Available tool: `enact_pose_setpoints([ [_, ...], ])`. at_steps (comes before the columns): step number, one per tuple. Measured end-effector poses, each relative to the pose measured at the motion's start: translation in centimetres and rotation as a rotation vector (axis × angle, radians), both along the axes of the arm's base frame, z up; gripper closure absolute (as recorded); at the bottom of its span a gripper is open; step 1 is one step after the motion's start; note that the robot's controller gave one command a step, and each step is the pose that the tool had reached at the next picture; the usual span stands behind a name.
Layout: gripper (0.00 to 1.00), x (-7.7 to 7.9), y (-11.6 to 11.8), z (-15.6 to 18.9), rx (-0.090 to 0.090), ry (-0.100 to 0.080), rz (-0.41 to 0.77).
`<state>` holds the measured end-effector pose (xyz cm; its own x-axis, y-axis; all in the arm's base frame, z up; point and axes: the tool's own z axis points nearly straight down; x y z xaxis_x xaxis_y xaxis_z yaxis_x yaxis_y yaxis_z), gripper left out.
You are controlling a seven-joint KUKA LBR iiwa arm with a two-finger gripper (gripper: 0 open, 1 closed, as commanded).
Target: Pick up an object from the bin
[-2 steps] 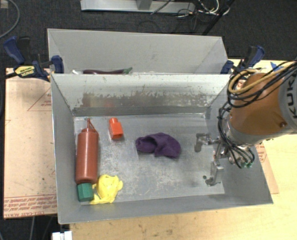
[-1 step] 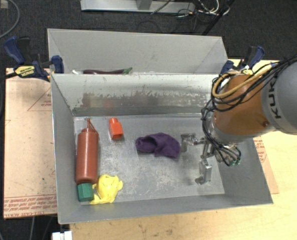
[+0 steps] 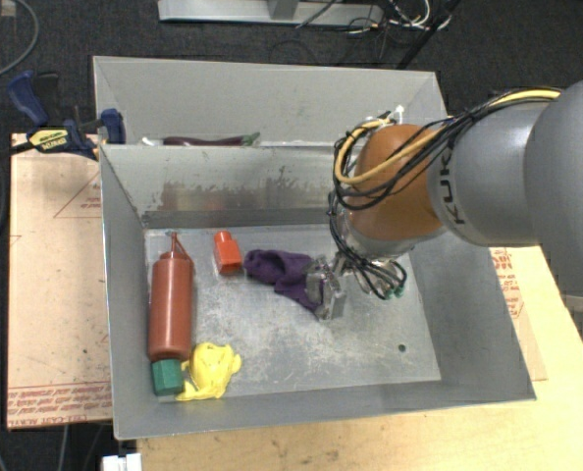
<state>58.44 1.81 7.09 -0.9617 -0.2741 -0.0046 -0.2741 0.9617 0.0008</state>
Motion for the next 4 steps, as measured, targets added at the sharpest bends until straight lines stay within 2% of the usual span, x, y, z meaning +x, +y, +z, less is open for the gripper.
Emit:
enact_pose_setpoints([
  [1, 1.0, 0.0, 0.0, 0.0, 0.0, 0.0, 0.0],
  [2, 1.0, 0.4, 0.8, 9.9, 0.001, -0.003, 0.016],
  [3, 1.0, 0.4, 0.8, 9.9, 0.001, -0.003, 0.016],
  [4, 1.0, 1.0, 3.3, 13.9, 0.0, 0.0, 0.007],
])
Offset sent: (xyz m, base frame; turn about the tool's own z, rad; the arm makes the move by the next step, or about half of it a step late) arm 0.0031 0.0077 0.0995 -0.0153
